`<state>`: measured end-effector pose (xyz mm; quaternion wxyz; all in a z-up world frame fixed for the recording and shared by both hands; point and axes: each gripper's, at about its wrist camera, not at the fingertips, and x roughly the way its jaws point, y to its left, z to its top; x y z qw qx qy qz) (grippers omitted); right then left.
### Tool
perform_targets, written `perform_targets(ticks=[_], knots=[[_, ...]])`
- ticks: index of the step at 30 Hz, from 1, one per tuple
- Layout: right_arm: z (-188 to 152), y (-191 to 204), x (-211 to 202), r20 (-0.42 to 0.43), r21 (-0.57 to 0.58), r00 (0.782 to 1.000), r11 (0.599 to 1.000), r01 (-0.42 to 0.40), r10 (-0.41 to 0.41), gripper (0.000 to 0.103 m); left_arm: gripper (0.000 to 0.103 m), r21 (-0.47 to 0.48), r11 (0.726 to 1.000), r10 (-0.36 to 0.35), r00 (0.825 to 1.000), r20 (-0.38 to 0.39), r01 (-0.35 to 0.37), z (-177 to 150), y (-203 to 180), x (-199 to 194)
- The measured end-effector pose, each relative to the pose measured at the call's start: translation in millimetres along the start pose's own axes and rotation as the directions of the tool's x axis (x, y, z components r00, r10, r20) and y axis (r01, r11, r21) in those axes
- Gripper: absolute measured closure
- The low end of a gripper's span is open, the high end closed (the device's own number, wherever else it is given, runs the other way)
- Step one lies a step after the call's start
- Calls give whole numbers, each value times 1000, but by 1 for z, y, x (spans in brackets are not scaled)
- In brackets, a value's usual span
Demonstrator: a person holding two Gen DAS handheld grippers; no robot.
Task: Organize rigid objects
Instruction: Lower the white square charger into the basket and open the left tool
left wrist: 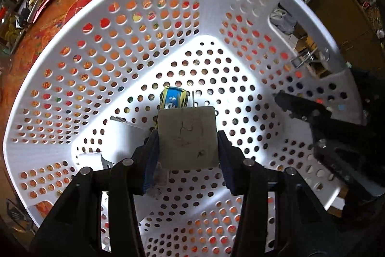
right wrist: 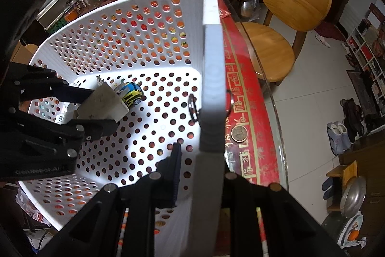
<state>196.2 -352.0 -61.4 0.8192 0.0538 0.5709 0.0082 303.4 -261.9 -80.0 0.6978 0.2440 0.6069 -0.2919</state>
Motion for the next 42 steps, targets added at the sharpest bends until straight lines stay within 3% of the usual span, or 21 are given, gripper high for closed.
perform_targets(ticks=[30, 33, 35, 42], knots=[[-1, 1, 1, 1, -4, 1000, 1000, 1, -1, 85, 59, 15, 999, 36, 999, -15, -36, 7, 2, 16], [-1, 2, 1, 1, -3, 1000, 1000, 1, -1, 85, 45, 18, 998, 56, 998, 0, -56, 8, 0, 13], [-1, 1, 1, 1, -2, 1000, 1000, 1, -1, 85, 23, 29, 995, 96, 995, 20, -96, 7, -1, 6], [-2, 3, 0, -1, -5, 1000, 1000, 4, -4, 85, 15, 7, 975, 220, 963, 158, -224, -17, 6, -52]])
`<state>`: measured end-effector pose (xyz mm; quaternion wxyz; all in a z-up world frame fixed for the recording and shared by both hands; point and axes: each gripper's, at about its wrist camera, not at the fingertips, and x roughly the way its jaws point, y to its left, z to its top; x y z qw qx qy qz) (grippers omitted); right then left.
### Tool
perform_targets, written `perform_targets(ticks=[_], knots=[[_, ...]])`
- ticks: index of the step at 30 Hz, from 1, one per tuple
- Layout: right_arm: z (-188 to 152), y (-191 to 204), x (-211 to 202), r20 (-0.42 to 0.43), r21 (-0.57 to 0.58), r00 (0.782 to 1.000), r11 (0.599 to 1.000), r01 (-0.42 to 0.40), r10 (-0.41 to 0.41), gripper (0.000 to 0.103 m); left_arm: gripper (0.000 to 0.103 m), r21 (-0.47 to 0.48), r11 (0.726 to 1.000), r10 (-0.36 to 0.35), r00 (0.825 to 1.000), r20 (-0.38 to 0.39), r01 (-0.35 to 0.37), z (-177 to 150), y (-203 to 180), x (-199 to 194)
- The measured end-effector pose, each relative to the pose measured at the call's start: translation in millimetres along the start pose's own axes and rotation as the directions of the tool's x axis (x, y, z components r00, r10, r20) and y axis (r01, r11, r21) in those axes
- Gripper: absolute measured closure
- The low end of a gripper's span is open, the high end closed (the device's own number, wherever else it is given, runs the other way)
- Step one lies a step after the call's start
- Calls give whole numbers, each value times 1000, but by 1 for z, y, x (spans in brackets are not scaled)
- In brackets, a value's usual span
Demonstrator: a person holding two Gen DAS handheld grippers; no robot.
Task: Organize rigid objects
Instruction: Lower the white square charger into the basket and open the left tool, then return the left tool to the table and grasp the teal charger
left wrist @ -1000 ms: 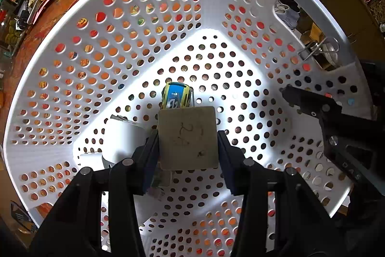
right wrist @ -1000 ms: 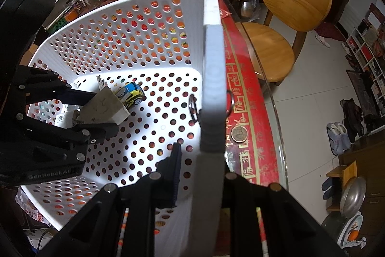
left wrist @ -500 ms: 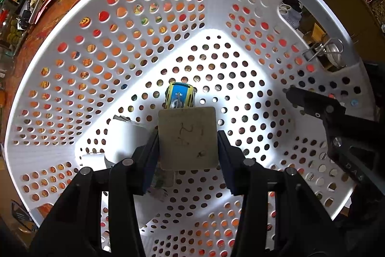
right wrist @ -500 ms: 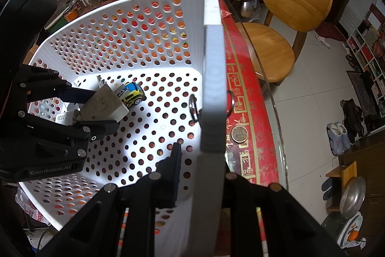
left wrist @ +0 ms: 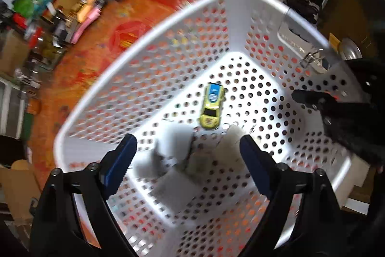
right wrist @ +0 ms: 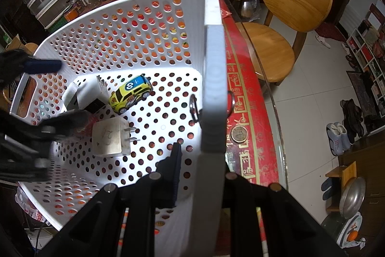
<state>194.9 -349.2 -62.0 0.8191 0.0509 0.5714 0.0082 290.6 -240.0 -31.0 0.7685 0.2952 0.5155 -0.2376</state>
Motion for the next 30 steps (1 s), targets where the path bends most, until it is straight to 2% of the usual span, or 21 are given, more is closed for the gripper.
perform_targets(ticks=[3, 8, 10, 13, 16, 18, 21, 26, 30], knots=[[0, 1, 0, 0, 1, 1000, 1000, 0, 0, 85, 11, -18, 998, 59, 996, 67, -58, -16, 19, -39], [0, 1, -1, -1, 1, 1000, 1000, 2, -2, 85, 2, -145, 982, 142, 976, 168, -118, -62, 75, -101], [0, 1, -1, 1, 1, 1000, 1000, 1, -1, 85, 1, -195, 970, 178, 967, 180, -142, -83, 95, -118], [0, 0, -1, 2, 4, 1000, 1000, 0, 0, 85, 1, -292, 934, 264, 948, 180, -205, -122, 134, -137], [0, -1, -2, 4, 4, 1000, 1000, -1, 1, 85, 1, -425, 880, 302, 940, 158, -211, -167, 179, -132], [0, -1, -2, 4, 3, 1000, 1000, 0, 0, 85, 1, -467, 865, 273, 953, 130, -184, -188, 195, -110], [-1, -1, -2, 5, 2, 1000, 1000, 0, 0, 84, 1, -471, 875, 160, 985, 61, -113, -207, 203, -52], [0, -1, -2, 2, 1, 1000, 1000, 1, -1, 84, 3, -420, 907, 45, 999, 17, -33, -206, 185, 11], [0, 0, -2, 2, 2, 1000, 1000, 1, -1, 84, 5, -430, 903, -7, 1000, -6, 3, -201, 181, 44]])
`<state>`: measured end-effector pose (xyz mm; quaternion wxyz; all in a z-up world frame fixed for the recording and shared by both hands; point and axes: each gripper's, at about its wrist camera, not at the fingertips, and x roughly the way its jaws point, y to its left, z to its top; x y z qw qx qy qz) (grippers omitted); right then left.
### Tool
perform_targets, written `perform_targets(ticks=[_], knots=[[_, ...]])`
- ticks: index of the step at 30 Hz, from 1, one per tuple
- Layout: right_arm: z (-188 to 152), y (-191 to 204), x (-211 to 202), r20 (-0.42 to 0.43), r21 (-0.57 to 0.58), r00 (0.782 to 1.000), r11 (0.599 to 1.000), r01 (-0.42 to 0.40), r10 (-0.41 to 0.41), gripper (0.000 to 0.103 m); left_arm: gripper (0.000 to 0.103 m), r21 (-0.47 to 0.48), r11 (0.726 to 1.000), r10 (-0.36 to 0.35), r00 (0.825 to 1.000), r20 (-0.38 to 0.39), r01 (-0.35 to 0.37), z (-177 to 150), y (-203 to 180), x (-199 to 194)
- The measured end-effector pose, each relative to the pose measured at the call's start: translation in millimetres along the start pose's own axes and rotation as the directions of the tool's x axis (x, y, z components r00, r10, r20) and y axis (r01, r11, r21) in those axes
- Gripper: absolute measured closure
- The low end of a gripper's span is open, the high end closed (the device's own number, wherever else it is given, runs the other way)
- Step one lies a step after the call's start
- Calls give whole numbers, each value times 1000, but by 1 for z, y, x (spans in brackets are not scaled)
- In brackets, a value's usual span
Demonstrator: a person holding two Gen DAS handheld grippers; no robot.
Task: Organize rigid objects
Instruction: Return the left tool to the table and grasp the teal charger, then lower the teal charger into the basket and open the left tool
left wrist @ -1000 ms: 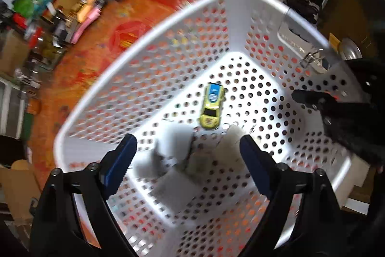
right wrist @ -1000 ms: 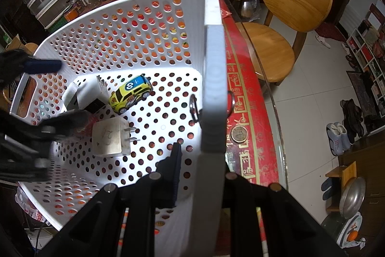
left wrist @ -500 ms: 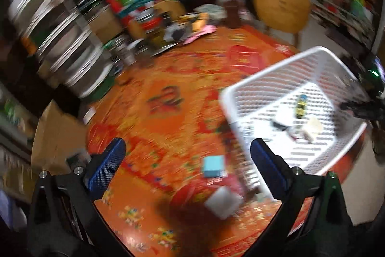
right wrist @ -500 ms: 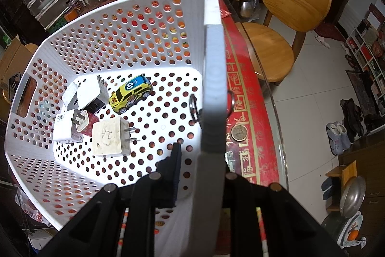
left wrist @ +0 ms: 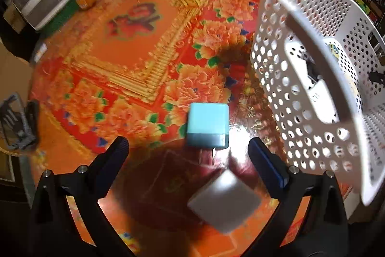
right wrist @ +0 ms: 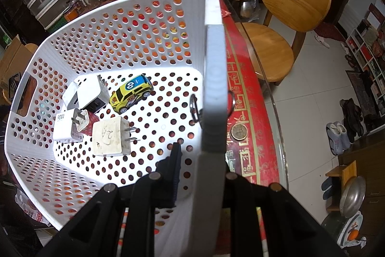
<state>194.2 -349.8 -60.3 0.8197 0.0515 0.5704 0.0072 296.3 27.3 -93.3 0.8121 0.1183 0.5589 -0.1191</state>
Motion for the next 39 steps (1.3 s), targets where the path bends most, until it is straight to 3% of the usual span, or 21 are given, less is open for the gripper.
perform_targets(ticks=[4, 6, 10, 15, 22, 26, 30, 34, 39], knots=[[0, 0, 0, -1, -1, 1000, 1000, 0, 0, 84, 16, -23, 1000, -10, 1000, -17, 10, 5, -7, 24], [0, 0, 0, -1, -1, 1000, 1000, 0, 0, 84, 28, -27, 1000, -8, 1000, -29, 7, 7, -8, 33], [0, 0, 1, -2, -2, 1000, 1000, 1, -1, 84, 64, -60, 997, -54, 998, -26, 52, 8, -5, 39], [0, 0, 1, -3, -3, 1000, 1000, 2, -2, 84, 64, -52, 998, -20, 1000, -12, 20, 7, -7, 33], [0, 0, 1, -3, -4, 1000, 1000, 3, -3, 84, 64, -76, 997, 22, 996, 86, -15, 14, 6, -27], [0, 1, 1, -5, -8, 1000, 1000, 5, -5, 84, 64, -32, 997, 70, 981, 182, -65, 34, -12, -88], [0, 1, 1, -4, -8, 1000, 1000, 5, -5, 84, 64, 65, 996, 52, 973, 224, -68, 60, -58, -127], [0, 1, 1, -3, -8, 1000, 1000, 5, -5, 84, 64, 197, 979, 7, 983, 182, -44, 83, -121, -127], [0, 1, 1, -6, -8, 1000, 1000, 6, -6, 84, 64, 304, 953, -29, 999, 39, 15, 107, -197, -79]])
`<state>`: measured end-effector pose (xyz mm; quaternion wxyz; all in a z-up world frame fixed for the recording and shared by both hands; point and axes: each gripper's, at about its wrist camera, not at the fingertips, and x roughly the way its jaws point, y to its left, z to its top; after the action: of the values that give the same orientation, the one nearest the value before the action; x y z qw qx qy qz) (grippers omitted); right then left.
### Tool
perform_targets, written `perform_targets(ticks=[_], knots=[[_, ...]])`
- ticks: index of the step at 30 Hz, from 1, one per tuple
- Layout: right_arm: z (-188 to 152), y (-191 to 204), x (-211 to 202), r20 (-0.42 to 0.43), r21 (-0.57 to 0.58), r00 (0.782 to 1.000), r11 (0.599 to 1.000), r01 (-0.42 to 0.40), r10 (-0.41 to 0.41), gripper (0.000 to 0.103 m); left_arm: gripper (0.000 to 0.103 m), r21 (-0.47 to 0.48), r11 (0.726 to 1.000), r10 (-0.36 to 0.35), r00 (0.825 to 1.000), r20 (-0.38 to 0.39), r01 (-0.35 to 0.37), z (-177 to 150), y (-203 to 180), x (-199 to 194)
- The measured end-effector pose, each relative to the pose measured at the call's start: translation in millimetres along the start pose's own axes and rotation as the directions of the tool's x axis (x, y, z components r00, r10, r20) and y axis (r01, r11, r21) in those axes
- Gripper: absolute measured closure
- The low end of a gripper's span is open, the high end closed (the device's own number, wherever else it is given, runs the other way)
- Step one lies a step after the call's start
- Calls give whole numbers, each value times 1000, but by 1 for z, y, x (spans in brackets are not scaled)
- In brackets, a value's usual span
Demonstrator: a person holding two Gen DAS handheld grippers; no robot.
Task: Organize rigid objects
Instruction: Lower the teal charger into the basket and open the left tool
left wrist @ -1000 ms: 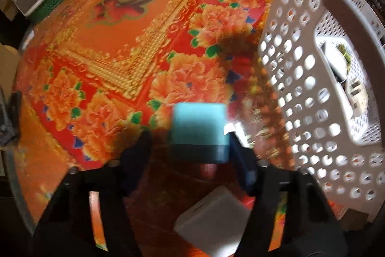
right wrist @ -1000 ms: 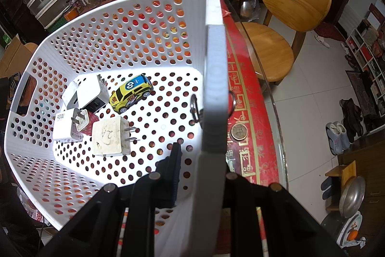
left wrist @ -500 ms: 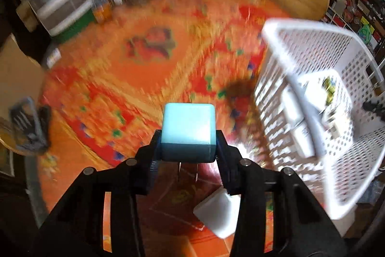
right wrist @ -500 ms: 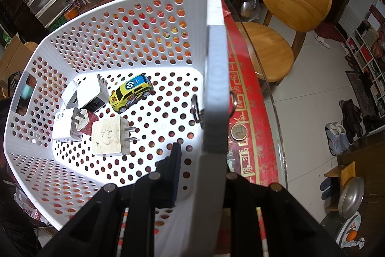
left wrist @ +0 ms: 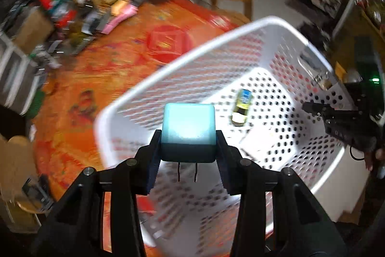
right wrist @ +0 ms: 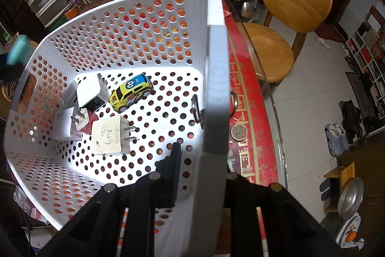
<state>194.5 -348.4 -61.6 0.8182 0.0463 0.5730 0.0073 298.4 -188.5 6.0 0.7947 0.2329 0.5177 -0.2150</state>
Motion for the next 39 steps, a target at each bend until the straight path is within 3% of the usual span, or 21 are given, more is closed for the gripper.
perform_targets(ticks=[5, 10, 22, 27, 29, 32, 39], knots=[[2, 0, 0, -1, 3, 1000, 1000, -2, 2, 84, 64, 63, 997, -26, 994, -106, 33, 19, -43, 51], [2, -1, 0, -2, 2, 1000, 1000, 0, 0, 84, 64, 97, 995, -22, 985, -168, 39, 21, -61, 84], [2, 0, 0, -2, -4, 1000, 1000, 1, -1, 84, 63, 120, 992, -8, 980, -198, 32, 20, -69, 91], [2, 0, 1, -2, -5, 1000, 1000, 1, -1, 84, 45, 149, 989, 10, 982, -189, 19, 21, -72, 90], [2, 1, 1, -2, -6, 1000, 1000, 1, -1, 84, 24, 153, 988, 23, 984, -174, 4, 20, -72, 87], [2, 1, 1, -2, -5, 1000, 1000, -1, 1, 84, 8, 146, 989, 22, 989, -145, 0, 20, -68, 77], [2, 1, 1, -1, -7, 1000, 1000, 0, 0, 83, 3, 86, 996, 1, 997, -74, 6, 14, -36, 36]])
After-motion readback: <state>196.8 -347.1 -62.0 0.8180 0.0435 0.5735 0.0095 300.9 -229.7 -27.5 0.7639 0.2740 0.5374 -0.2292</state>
